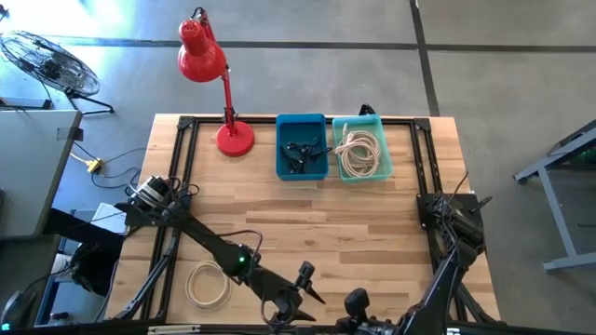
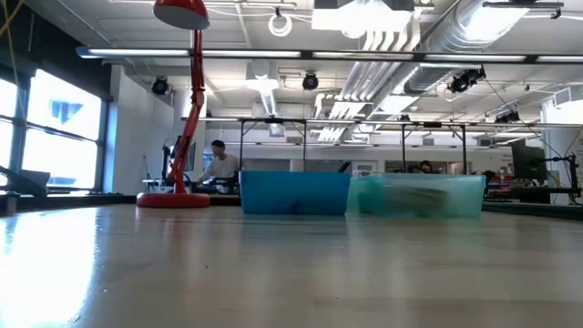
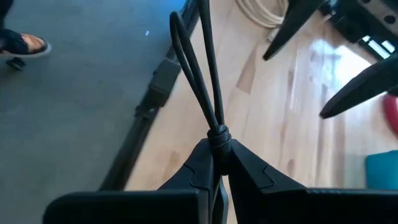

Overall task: Pick & Place USB Port
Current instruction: Put the black USB cable into the blue bin

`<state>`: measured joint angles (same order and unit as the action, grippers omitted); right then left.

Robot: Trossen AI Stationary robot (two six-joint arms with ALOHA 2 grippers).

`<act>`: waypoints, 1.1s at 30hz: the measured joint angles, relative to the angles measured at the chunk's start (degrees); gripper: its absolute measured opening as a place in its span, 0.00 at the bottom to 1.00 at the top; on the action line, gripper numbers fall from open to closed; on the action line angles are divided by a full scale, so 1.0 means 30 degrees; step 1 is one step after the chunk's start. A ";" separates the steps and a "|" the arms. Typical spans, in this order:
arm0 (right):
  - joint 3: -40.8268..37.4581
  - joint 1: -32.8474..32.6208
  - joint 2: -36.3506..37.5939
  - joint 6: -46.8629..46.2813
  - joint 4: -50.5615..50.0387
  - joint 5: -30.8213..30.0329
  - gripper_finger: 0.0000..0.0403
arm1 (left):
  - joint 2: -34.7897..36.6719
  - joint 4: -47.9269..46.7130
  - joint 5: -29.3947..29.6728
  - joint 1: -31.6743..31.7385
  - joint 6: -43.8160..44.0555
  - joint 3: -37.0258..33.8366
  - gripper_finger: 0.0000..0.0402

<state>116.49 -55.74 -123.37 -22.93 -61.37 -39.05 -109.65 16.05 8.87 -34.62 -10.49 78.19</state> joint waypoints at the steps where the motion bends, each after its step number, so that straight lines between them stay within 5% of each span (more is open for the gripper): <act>1: 0.0000 0.0086 0.0000 0.0221 0.0030 -0.0119 0.05 | 0.0000 0.0187 -0.0160 -0.0071 -0.0001 0.0000 0.55; 33: 0.0000 0.1359 0.0029 0.1819 0.0564 -0.0655 0.05 | -0.1719 0.3901 -0.0686 -0.0214 0.0334 -0.0015 0.55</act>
<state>116.49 -51.66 -123.28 -17.48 -59.68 -41.01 -114.80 27.76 6.81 -35.27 -9.49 78.15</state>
